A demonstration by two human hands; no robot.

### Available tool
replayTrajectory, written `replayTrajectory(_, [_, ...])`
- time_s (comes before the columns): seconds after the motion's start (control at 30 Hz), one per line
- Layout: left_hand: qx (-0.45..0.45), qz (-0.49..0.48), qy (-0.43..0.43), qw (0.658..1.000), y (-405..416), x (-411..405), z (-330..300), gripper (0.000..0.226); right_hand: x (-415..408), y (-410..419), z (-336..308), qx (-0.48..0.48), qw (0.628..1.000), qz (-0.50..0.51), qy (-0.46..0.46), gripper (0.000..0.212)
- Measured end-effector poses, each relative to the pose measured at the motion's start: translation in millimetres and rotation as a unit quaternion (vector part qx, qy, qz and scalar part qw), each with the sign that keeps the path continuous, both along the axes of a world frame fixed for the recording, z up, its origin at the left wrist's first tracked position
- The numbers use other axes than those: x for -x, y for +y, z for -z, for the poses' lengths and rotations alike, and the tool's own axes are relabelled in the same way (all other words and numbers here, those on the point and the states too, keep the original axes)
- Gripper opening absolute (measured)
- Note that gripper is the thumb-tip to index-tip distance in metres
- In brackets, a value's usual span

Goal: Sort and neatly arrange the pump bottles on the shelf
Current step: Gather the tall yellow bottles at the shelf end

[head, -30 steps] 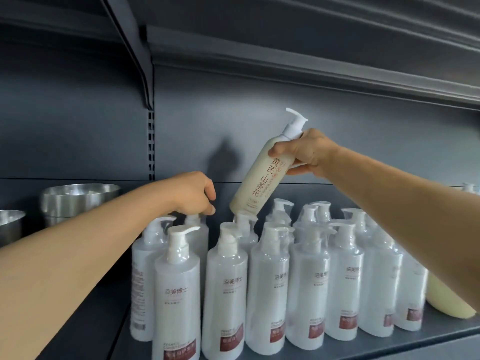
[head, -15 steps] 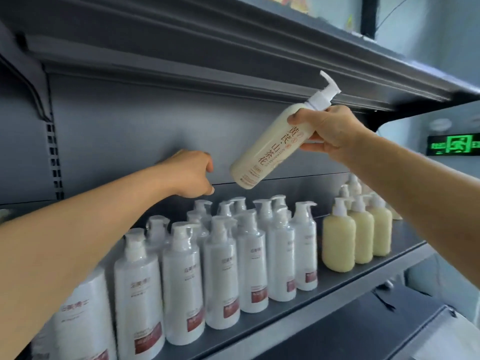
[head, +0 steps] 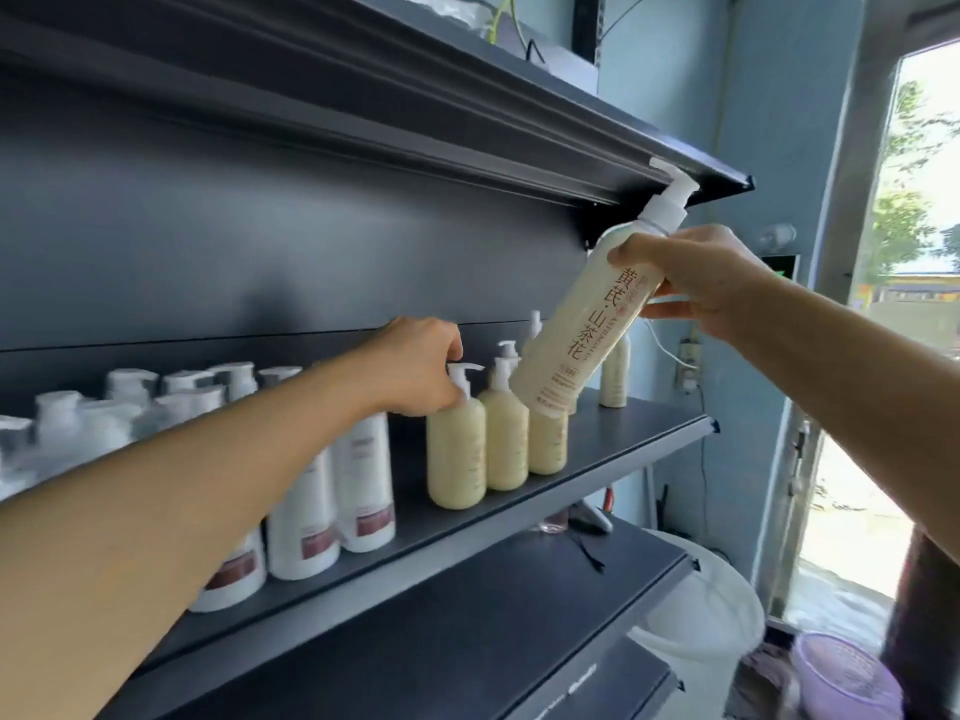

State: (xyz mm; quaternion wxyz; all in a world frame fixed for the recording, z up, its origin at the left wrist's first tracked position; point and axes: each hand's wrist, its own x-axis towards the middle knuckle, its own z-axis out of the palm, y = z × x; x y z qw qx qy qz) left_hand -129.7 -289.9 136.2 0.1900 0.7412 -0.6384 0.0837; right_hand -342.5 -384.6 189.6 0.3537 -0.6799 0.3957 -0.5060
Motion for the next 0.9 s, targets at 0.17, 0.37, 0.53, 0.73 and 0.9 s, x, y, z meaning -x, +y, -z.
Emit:
replayTrajectory(0.17, [-0.020, 0.003, 0.012, 1.000, -50, 55, 27, 0.036, 58, -48, 20, -0.010, 0.999, 0.020, 0.039, 0.016])
replayTrajectory(0.37, [-0.052, -0.005, 0.022, 0.998, -103, 96, 50, 0.037, 95, -103, 46, -0.020, 0.997, 0.018, 0.067, 0.017])
replayTrajectory(0.53, [-0.067, -0.013, 0.047, 0.997, -147, 113, 64, 0.043, 101, -156, 62, -0.026, 0.997, 0.032, 0.068, 0.020])
replayTrajectory(0.73, [-0.049, -0.008, 0.069, 0.996, -206, 114, 65, 0.044, 92, -218, 73, -0.020, 0.996, 0.049, 0.075, 0.025])
replayTrajectory(0.9, [-0.050, -0.007, 0.071, 0.996, -257, 110, 60, 0.042, 71, -270, 74, -0.015, 0.994, 0.040, 0.098, 0.024])
